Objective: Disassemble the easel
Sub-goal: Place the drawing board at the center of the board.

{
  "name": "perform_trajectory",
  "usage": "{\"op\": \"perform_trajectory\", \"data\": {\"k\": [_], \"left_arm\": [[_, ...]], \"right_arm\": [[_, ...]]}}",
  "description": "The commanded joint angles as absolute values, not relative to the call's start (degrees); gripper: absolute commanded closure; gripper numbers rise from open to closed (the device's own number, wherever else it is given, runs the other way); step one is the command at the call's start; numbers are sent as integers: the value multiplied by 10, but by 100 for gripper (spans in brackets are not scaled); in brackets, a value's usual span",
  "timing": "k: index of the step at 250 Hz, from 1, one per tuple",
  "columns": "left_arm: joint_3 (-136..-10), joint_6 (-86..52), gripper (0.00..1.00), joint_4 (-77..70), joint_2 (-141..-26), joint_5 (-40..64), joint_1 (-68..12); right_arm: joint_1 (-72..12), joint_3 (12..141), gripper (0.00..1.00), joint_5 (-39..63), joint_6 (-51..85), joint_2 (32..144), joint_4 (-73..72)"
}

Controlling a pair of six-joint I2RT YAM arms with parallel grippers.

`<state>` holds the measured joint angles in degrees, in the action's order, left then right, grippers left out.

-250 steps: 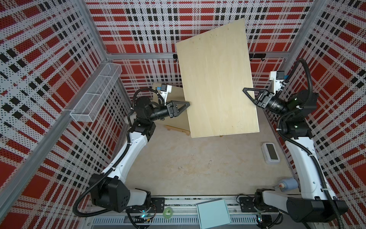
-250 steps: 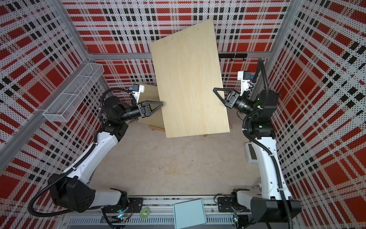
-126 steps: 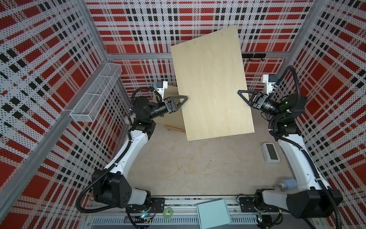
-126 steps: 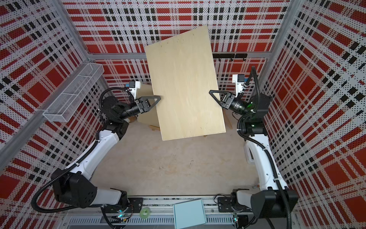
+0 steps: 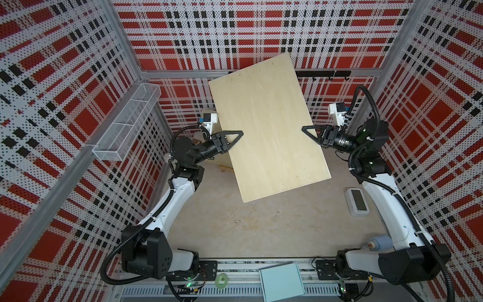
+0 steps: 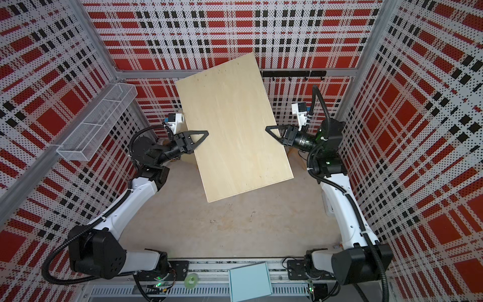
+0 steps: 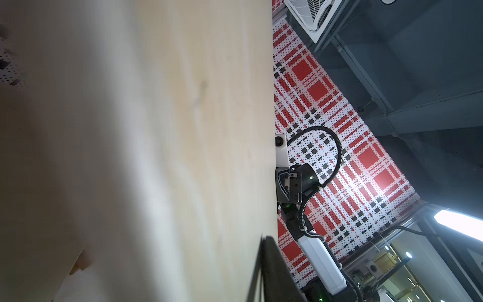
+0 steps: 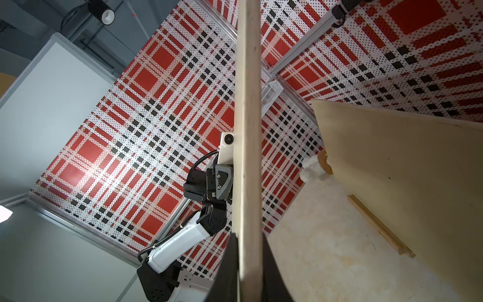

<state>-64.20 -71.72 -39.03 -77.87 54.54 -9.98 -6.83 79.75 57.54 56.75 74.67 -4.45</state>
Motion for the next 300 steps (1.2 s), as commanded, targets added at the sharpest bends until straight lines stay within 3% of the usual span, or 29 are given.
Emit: {"op": "perform_trajectory", "data": {"k": [1,16,35,53,79,123,145,191,248,300], "left_arm": [[-646,-740,87,-489,-747,535,-92],[-641,-756,92,-507,-746,531,-92],[-632,-785,100,-536,-748,521,-92],[-622,-815,100,-565,-753,510,-92],[-611,-832,100,-578,-757,497,-89],[-594,-839,100,-582,-751,468,-86],[-586,-854,100,-593,-748,452,-80],[-570,-911,100,-633,-736,404,-54],[-547,-887,100,-555,-679,316,-23],[-524,-865,100,-462,-628,219,-48]], "right_arm": [[-63,811,100,497,552,763,-97],[-64,813,100,496,559,772,-95],[-64,815,83,496,568,781,-95],[-64,813,67,490,573,785,-95],[-64,814,64,484,575,789,-96],[-63,824,40,472,569,783,-91],[-63,839,32,445,532,767,-49],[-64,841,28,310,455,691,74],[-75,762,27,233,477,604,51],[-180,671,32,149,526,586,-15]]}}
